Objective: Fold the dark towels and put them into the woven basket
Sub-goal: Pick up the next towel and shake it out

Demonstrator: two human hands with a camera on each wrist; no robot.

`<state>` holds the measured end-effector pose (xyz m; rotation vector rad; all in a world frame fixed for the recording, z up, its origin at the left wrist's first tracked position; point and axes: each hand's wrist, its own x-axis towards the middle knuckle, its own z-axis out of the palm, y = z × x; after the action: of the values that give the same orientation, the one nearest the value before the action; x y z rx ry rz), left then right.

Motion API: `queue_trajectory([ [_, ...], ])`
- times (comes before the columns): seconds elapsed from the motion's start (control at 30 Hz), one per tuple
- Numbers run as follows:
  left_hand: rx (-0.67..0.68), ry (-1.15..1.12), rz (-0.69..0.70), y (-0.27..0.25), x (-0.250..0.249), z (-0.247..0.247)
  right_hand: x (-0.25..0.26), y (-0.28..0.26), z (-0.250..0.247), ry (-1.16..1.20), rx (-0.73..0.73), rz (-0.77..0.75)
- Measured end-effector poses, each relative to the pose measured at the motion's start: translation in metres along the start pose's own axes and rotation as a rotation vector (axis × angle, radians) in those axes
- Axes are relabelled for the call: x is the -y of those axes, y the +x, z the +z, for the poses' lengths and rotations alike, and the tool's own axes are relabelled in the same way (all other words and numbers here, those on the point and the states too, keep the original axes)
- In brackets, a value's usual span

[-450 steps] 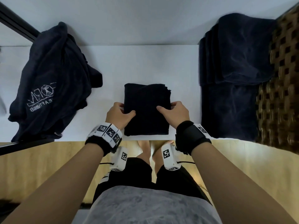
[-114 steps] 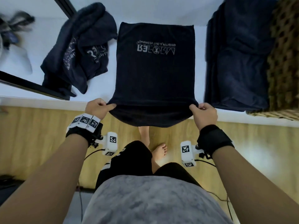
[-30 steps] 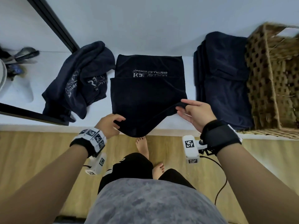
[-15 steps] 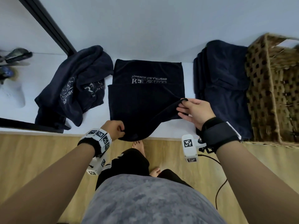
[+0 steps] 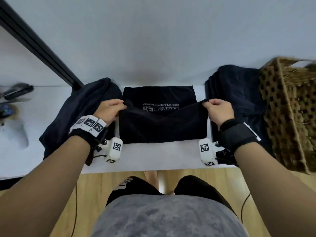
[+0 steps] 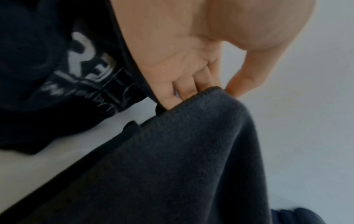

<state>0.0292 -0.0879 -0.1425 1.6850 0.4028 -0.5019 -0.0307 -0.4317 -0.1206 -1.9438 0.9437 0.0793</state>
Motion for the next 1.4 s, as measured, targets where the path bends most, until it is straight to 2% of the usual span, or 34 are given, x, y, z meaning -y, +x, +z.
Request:
queue_trajectory([
  [0.17,-0.118,0.064,0.082,0.055,-0.022,-0.004,0.020,0.042,0.016,-0.001,-0.075,-0.055],
  [0.33,-0.257,0.662,0.065,0.095,-0.024,0.001,0.020,0.080,0.043,-0.165,-0.004,-0.085],
  [0.4,-0.208,0.812,0.028,0.106,-0.024,0.004,0.019,0.091,0.054,-0.239,0.018,-0.095],
  [0.5,-0.116,0.912,-0.035,0.123,-0.022,0.010,0.012,0.106,0.068,-0.363,0.051,-0.097],
  [0.63,-0.096,1.036,-0.011,0.145,-0.022,0.017,0.008,0.123,0.082,-0.466,0.055,-0.169],
  [0.77,-0.128,1.018,0.037,0.153,-0.021,0.020,0.010,0.134,0.089,-0.500,0.061,-0.162],
  [0.93,0.019,1.107,-0.038,0.151,-0.024,0.023,0.014,0.136,0.097,-0.444,0.089,-0.107],
  [1.0,0.033,1.090,-0.073,0.148,-0.022,0.021,0.016,0.134,0.101,-0.455,0.093,-0.097],
  [1.13,-0.031,0.894,-0.086,0.143,-0.017,0.015,0.019,0.125,0.094,-0.460,0.058,-0.112],
  [1.27,-0.024,0.747,-0.102,0.132,-0.015,0.014,0.020,0.106,0.073,-0.426,0.021,-0.119],
  [1.4,-0.194,0.632,-0.025,0.109,-0.013,0.012,0.021,0.082,0.049,-0.304,-0.007,-0.112],
])
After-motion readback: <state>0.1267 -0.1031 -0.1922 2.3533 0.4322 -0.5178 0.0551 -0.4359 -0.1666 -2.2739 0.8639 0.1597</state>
